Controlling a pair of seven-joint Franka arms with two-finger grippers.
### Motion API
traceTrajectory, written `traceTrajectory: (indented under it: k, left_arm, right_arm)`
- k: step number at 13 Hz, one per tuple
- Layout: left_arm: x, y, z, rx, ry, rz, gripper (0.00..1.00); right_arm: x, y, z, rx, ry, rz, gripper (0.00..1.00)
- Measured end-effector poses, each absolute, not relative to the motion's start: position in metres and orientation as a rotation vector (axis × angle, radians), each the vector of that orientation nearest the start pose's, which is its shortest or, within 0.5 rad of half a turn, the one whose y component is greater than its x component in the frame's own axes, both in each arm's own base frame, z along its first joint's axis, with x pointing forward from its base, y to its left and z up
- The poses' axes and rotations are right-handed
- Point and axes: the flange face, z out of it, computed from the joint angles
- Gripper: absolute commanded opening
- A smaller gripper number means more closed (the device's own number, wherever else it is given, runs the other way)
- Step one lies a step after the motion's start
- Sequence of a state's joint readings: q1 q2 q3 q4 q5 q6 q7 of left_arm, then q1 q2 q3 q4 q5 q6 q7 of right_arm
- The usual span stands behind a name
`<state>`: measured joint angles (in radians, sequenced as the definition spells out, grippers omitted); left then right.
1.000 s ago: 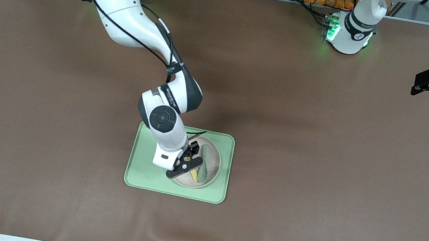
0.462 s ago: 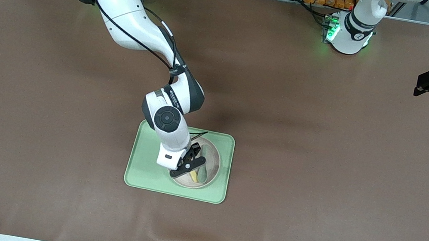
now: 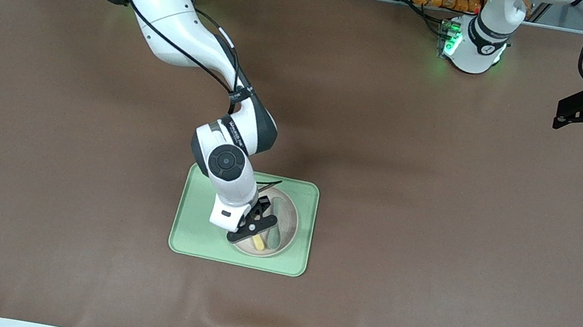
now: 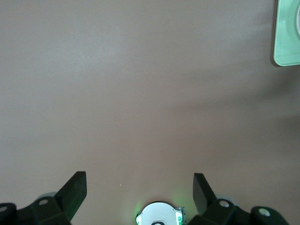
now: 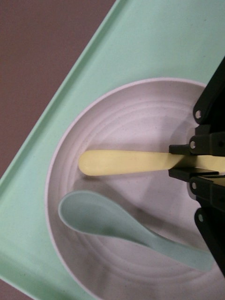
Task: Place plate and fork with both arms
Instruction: 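Lift the yellow fork and lay it on the tray beside the plate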
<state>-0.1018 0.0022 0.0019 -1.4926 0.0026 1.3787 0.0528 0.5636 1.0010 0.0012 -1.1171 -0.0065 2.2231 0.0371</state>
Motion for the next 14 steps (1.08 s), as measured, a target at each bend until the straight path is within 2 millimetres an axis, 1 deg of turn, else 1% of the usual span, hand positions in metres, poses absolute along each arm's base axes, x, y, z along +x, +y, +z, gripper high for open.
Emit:
traceTrajectory:
  k: [2,3,5,6,7,8,9,10,11,14]
  left_arm:
    - [0.532,-0.053,0.644,-3.122,0.238,0.181,1.0]
    - [0.532,-0.053,0.644,-3.122,0.237,0.178,1.0]
    - [0.532,-0.052,0.646,-3.123,0.236,0.174,1.0]
    - [0.532,-0.052,0.646,-3.123,0.235,0.173,1.0]
    - [0.532,-0.052,0.646,-3.123,0.235,0.172,1.0]
    - [0.532,-0.052,0.646,-3.123,0.235,0.172,1.0]
    - [0.532,-0.052,0.646,-3.123,0.235,0.172,1.0]
    - [0.532,-0.052,0.646,-3.123,0.235,0.172,1.0]
    - [0.532,-0.052,0.646,-3.123,0.235,0.172,1.0]
    - [0.532,-0.052,0.646,-3.123,0.236,0.172,1.0]
  right_arm:
    - [0.664,0.414,0.229,-3.019,-0.788,-0.124,0.0]
    - [0.67,0.405,0.244,-3.03,-0.757,-0.113,0.0]
    - [0.689,0.371,0.27,-3.043,-0.673,-0.112,0.0]
    - [0.697,0.353,0.28,-3.05,-0.628,-0.102,0.0]
    - [0.703,0.333,0.285,-3.063,-0.586,-0.057,0.0]
    - [0.707,0.314,0.287,-3.078,-0.549,-0.004,0.0]
    - [0.71,0.3,0.284,-3.088,-0.507,0.027,0.0]
    - [0.711,0.291,0.278,-3.098,-0.459,0.051,0.0]
    - [0.709,0.288,0.27,-3.107,-0.415,0.069,0.0]
    - [0.7,0.296,0.251,-3.116,-0.284,0.075,0.0]
